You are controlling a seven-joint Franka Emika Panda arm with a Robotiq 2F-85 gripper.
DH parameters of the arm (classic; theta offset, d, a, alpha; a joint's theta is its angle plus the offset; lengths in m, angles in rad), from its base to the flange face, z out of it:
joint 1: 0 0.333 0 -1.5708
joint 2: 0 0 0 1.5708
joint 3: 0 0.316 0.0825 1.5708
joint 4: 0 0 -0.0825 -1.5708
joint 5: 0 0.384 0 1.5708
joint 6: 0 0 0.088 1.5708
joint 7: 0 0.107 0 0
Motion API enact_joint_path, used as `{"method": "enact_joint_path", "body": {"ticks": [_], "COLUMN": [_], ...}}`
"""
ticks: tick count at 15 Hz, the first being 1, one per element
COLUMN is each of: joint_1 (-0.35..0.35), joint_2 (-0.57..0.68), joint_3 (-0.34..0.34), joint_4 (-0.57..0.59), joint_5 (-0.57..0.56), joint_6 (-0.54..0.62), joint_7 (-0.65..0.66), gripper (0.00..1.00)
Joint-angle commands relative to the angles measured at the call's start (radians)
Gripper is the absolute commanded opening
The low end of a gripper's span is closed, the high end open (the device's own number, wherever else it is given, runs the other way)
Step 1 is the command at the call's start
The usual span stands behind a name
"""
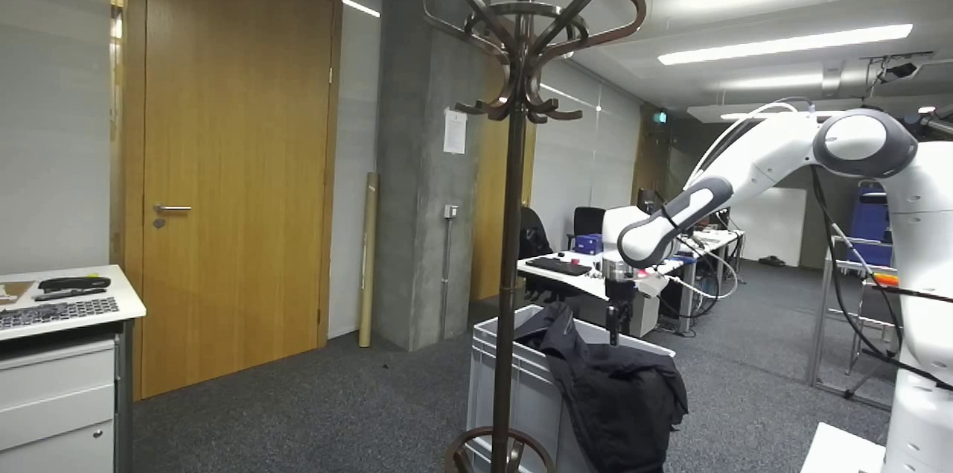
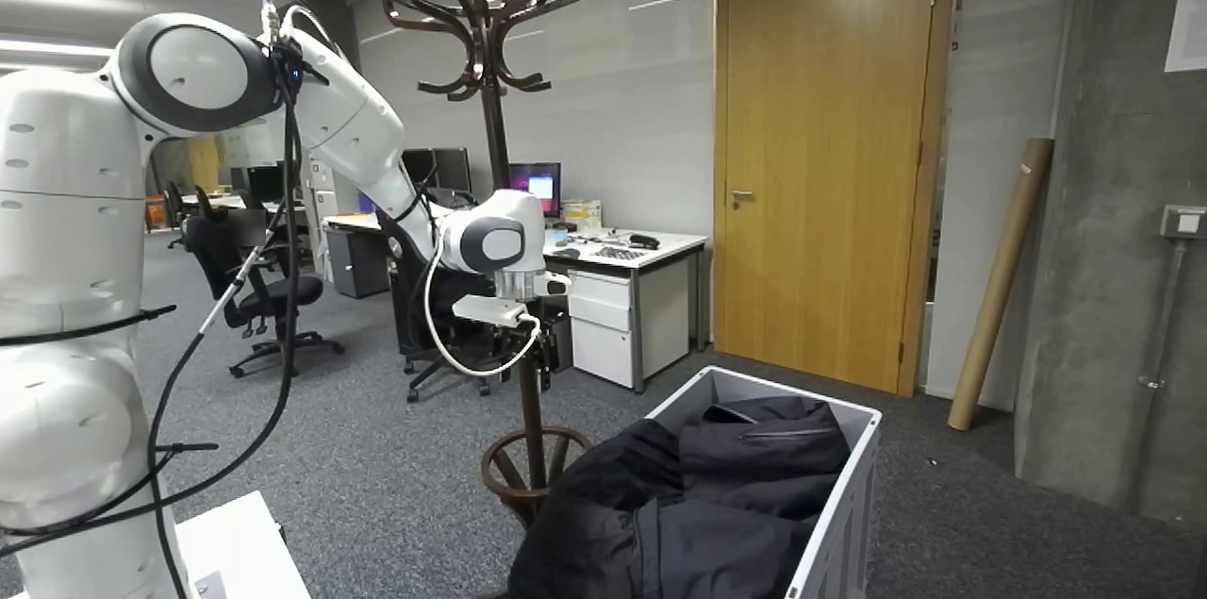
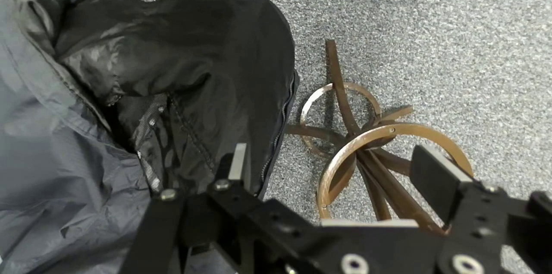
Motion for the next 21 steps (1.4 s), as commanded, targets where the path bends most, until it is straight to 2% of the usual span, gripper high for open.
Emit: {"method": "enact_joint_path", "body": {"ticks": [1, 3, 6, 9, 10, 13, 18, 21], "joint_1": [0.014, 0.009, 0.009, 0.020, 0.012, 0.011, 0.089, 0.130], "joint_2": [-0.021, -0.021, -0.011, 0.001, 0.011, 0.022, 0.072, 0.135], "joint_3": [-0.003, -0.001, -0.017, -0.047, -0.025, -0.039, -0.052, -0.052], "joint_4": [-0.075, -0.118, -0.170, -0.184, -0.166, -0.174, -0.168, -0.150], "joint_5": [-0.093, -0.119, -0.208, -0.353, -0.287, -0.324, -0.565, -0.629], "joint_6": [-0.012, 0.021, 0.068, 0.011, 0.029, 0.028, 0.100, 0.171], "joint_7": [-0.042, -0.087, -0.075, -0.018, -0.041, -0.035, 0.198, 0.366], "gripper": [1.00, 1.00, 1.00, 1.00, 1.00, 1.00, 1.00, 1.00]}}
